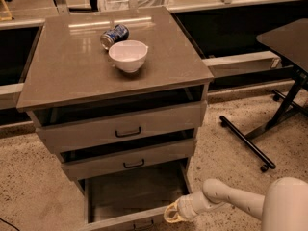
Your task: Close bottom drawer
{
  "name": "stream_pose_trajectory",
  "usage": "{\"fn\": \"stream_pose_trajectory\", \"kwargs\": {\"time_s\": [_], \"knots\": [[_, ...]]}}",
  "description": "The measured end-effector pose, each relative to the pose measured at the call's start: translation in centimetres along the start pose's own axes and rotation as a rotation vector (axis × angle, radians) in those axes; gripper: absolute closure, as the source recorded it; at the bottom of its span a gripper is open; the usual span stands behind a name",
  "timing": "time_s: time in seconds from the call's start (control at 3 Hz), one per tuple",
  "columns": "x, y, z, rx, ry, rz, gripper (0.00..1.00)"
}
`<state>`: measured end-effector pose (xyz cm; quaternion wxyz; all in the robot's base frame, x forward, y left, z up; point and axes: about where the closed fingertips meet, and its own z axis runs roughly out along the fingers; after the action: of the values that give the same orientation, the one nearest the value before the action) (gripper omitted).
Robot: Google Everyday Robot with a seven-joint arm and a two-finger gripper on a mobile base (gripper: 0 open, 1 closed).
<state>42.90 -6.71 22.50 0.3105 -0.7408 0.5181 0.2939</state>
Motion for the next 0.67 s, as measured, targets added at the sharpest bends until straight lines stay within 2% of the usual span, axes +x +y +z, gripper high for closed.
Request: {"fn": "stream_pose_trajectory", "kwargs": {"time_s": [0.33, 0.67], "knots": [[0.0, 0.0, 0.0, 0.0, 0.0, 0.0, 1.0], [0.9, 1.3, 2.0, -0.045, 0.002, 0.041, 1.0]]}}
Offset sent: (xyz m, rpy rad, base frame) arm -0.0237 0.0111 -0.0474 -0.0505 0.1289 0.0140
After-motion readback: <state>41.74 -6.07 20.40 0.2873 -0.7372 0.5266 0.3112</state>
